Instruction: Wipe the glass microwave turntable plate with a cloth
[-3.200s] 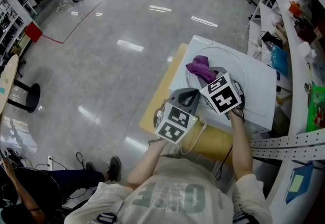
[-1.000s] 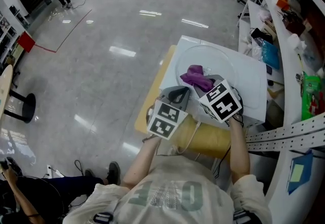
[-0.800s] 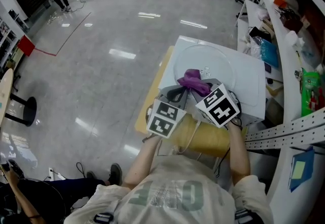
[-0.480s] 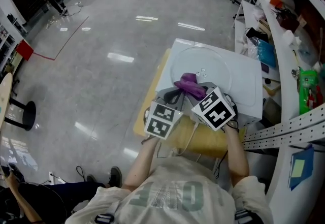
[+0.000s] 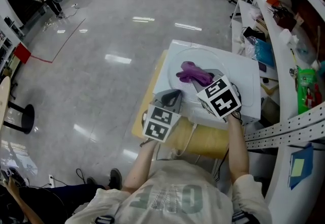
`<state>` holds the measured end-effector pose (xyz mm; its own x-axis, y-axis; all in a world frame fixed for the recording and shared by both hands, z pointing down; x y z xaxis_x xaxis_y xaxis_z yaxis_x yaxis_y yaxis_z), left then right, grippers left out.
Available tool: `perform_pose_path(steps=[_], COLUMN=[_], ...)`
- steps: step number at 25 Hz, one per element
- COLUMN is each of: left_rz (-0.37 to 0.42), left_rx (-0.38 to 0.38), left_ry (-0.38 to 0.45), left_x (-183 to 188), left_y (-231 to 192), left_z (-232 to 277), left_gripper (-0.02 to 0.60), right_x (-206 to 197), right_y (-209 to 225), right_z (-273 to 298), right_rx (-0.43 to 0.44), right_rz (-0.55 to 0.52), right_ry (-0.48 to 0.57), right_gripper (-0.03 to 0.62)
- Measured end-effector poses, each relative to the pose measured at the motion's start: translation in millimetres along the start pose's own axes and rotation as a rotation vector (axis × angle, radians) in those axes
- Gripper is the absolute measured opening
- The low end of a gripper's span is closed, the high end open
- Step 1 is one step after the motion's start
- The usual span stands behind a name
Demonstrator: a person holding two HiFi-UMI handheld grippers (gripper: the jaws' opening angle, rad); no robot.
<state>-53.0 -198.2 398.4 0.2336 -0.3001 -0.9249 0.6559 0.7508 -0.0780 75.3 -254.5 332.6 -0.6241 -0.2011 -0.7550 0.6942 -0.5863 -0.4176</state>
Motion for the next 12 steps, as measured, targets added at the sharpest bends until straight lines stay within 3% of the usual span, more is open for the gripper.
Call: perform_pose_path(steps=[5, 12], left_rz=[-0.002, -0.004], left_rx=[-0.003, -0.006], left_ry=[0.003, 0.004], left_x=[0.6, -0.7], left_y=[0.1, -0.1], left_z=[-0.8, 1.1], left_gripper=[0.000, 0.000], right_x=[11.9, -3.2], right_y=[57.5, 90.2], right_z=[25.4, 82.6], right_rx=[-0.165, -0.223], right_rz=[0.044, 0.088], right_ry=[-0.016, -0.139], right_gripper=[0.057, 0.057])
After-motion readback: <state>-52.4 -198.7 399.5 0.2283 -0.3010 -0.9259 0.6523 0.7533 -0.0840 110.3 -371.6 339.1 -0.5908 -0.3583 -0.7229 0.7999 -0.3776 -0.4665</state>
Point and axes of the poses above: the fingertips, and each gripper's own axes: z forward along the fingers, y to its right, x out of its top, the point moved 9 cm from there along -z, backward along the fingers, and after that the axes turned 14 degrees about -x, right-handed, at the moved point
